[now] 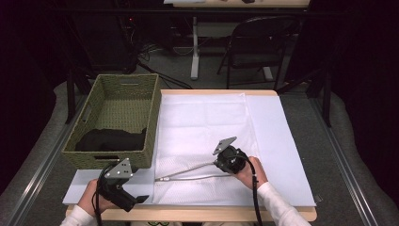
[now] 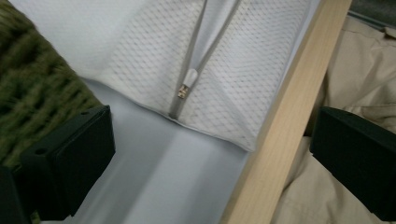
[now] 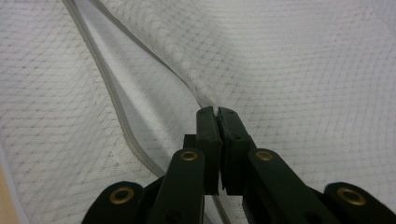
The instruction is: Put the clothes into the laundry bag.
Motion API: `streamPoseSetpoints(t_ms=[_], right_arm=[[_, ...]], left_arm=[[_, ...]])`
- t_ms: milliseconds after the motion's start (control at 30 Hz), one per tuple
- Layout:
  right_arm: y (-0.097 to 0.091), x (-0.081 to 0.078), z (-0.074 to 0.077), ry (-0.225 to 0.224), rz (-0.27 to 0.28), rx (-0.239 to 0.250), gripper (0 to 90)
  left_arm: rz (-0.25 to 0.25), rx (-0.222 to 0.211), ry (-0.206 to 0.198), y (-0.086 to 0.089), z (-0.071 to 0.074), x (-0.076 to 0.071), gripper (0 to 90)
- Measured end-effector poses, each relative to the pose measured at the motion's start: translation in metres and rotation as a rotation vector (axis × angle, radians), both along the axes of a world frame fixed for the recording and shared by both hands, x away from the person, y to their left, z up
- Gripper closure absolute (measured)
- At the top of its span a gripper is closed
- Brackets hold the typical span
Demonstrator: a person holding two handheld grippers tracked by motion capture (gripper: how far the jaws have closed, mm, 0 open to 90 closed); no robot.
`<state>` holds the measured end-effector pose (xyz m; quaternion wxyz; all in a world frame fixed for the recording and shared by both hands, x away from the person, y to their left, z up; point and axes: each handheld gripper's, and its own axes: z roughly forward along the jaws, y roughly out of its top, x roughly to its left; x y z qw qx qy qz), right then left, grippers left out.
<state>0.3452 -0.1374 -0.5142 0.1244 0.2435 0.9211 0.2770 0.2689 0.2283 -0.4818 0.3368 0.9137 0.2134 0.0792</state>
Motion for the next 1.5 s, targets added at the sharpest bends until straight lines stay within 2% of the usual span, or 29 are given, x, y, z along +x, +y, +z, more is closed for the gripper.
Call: streamPoseSetpoints(t_ms=[67,100,300,500,600,700,833,933,1000,1133,1267,1333,1433,1500], right_arm=[[0.000,0.000,0.001,0.004,-0.002,0.004,88.2],[0.000,0.000,0.001,0.001,-0.001,0.005,88.2],[-0.002,0.000,0.003,0.013,-0.012,0.020,88.2],[-0.003,0.000,0.004,0.015,-0.016,0.027,88.2],[-0.003,0.000,0.004,0.016,-0.015,0.029,88.2],[-0.002,0.000,0.004,0.017,-0.019,0.028,88.2],[-0.002,0.000,0.004,0.016,-0.015,0.029,88.2],[-0.002,0.000,0.003,0.023,-0.018,0.029,88.2],[-0.003,0.001,0.003,0.024,-0.018,0.029,88.2],[-0.003,0.001,0.003,0.022,-0.017,0.031,88.2],[-0.003,0.001,0.003,0.023,-0.014,0.027,88.2],[-0.003,0.001,0.003,0.021,-0.015,0.027,88.2],[-0.003,0.000,0.004,0.028,-0.024,0.028,88.2],[-0.003,0.001,0.003,0.026,-0.015,0.030,88.1]], left_arm=[[-0.015,0.019,0.000,0.001,0.008,0.001,0.2],[-0.017,0.043,-0.015,0.002,0.013,0.002,0.2],[-0.010,0.073,-0.066,0.012,0.040,0.011,0.2],[-0.011,0.116,-0.060,0.022,0.058,0.024,0.2],[-0.019,0.153,-0.056,0.024,0.065,0.031,0.2],[-0.032,0.213,-0.059,0.026,0.072,0.040,0.2],[-0.055,0.209,-0.074,0.033,0.086,0.054,0.2],[-0.079,0.215,-0.060,0.038,0.095,0.067,0.2],[-0.073,0.226,-0.060,0.042,0.098,0.075,0.2],[-0.062,0.276,-0.051,0.047,0.101,0.090,0.2],[-0.072,0.289,-0.037,0.050,0.102,0.103,0.2],[-0.071,0.315,-0.034,0.050,0.101,0.109,0.2],[-0.077,0.353,-0.017,0.050,0.099,0.119,0.2],[-0.073,0.362,0.002,0.050,0.097,0.126,0.2]])
